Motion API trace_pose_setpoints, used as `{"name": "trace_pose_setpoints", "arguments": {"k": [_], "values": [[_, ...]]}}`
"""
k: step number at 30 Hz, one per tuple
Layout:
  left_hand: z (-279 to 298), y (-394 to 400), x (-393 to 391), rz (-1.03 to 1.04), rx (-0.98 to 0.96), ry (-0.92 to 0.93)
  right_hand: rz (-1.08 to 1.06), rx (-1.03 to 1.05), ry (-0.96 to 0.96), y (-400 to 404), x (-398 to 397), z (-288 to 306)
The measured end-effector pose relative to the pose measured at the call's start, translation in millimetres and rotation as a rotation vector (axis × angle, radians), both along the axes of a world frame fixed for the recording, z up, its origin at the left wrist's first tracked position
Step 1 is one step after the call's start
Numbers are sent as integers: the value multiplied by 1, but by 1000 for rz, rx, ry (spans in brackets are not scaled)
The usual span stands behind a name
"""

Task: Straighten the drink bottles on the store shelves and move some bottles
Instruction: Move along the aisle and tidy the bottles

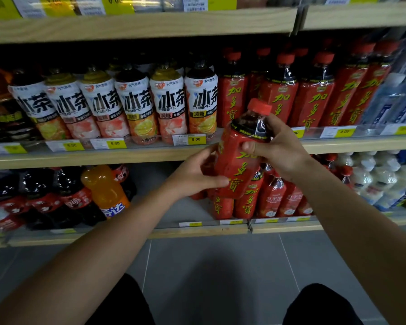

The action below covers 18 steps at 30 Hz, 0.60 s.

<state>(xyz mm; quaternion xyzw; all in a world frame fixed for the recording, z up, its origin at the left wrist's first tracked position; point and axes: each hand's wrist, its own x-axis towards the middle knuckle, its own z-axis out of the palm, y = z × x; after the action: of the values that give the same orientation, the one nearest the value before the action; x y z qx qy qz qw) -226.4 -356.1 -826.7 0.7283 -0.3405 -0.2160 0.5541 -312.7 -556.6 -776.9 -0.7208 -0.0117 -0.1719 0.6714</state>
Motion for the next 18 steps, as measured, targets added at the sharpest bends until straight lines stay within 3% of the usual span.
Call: {"name": "trace_pose_setpoints", "arguments": {"k": [3,7,13,18], "values": [[0,-12,-7,123,84,-227,-71,-138,12,4,0,1],[-3,-18,-10,178,34,-225,-164,-371,85,8,-3,-1],[-10,-30,-16,216,24,-305,-482,-460,101,35,5,-14],[-13,-34,-9,167,16,-354,-585,-514,54,32,5,-12]]}}
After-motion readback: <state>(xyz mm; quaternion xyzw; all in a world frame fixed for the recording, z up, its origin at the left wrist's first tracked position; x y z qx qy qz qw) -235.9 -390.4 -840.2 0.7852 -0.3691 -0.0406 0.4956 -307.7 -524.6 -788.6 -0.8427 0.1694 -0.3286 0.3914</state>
